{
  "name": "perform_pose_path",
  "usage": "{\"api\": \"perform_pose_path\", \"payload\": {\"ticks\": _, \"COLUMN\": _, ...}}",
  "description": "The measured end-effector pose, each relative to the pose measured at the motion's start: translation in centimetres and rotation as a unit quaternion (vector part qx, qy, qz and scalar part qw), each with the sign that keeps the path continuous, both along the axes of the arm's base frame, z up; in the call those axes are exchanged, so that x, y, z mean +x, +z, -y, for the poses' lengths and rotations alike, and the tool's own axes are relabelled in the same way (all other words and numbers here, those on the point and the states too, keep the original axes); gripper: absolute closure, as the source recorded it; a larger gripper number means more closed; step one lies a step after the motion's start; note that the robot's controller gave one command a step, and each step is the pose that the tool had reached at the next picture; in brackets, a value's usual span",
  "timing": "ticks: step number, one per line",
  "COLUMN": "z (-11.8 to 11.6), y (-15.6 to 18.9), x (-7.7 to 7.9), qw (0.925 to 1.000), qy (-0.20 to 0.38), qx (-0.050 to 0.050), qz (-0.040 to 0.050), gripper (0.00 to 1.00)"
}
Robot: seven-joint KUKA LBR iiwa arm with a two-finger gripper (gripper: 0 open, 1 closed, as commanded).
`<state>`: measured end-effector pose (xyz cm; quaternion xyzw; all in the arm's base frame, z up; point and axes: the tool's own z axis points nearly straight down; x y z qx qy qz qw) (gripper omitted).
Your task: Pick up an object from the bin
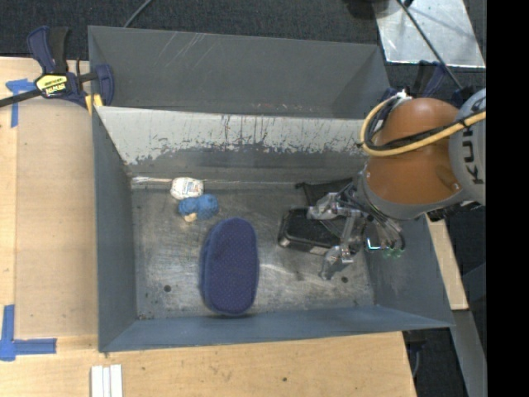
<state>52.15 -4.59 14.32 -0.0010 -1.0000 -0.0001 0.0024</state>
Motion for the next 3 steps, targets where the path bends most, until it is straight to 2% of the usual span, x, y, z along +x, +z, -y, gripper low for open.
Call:
{"api": "perform_pose_path", "payload": {"ticks": 1, "z": 0.6, "y": -3.1, "x": 2.9, "qw": 0.9995, "qy": 0.033, "qx": 0.000, "qz": 0.0027, "gripper": 0.00}}
{"api": "perform_pose_path", "payload": {"ticks": 2, "z": 1.7, "y": -5.8, "x": 2.1, "qw": 0.9993, "qy": 0.038, "qx": 0.002, "qz": 0.0067, "gripper": 0.00}}
{"api": "perform_pose_path", "payload": {"ticks": 3, "z": 1.7, "y": -5.8, "x": 2.1, "qw": 0.9993, "qy": 0.037, "qx": 0.002, "qz": 0.0078, "gripper": 1.00}}
